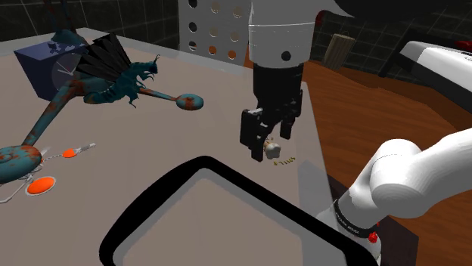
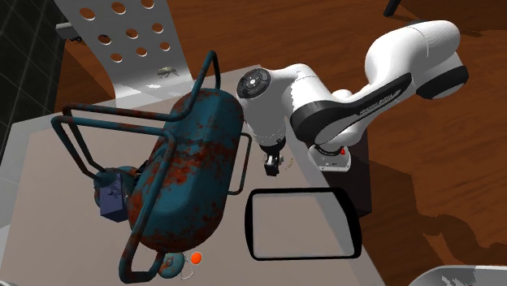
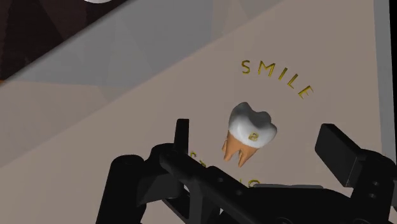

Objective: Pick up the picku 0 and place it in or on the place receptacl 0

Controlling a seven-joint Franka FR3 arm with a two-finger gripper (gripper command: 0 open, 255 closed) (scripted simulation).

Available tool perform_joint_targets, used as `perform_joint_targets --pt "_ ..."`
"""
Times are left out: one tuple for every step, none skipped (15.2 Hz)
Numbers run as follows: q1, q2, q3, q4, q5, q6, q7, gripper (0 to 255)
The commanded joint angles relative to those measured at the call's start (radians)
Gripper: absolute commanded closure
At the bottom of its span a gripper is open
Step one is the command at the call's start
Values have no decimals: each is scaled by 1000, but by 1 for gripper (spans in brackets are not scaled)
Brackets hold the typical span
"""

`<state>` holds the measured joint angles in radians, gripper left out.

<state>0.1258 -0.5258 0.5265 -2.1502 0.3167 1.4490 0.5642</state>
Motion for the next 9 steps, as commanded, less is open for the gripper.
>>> perform_joint_targets --pt "1 6 4 -14 0 -1 -1 0" --pt "2 6 4 -14 0 -1 -1 0" --pt "2 6 4 -14 0 -1 -1 0" --pt "2 6 4 -14 0 -1 -1 0" --pt "2 6 4 -14 0 -1 0 0" --pt "3 5 4 -16 1 0 0 255" --pt "2 9 6 -15 0 3 1 255" --pt "1 11 5 -12 -1 1 1 255" --pt "2 7 5 -17 1 3 0 255"
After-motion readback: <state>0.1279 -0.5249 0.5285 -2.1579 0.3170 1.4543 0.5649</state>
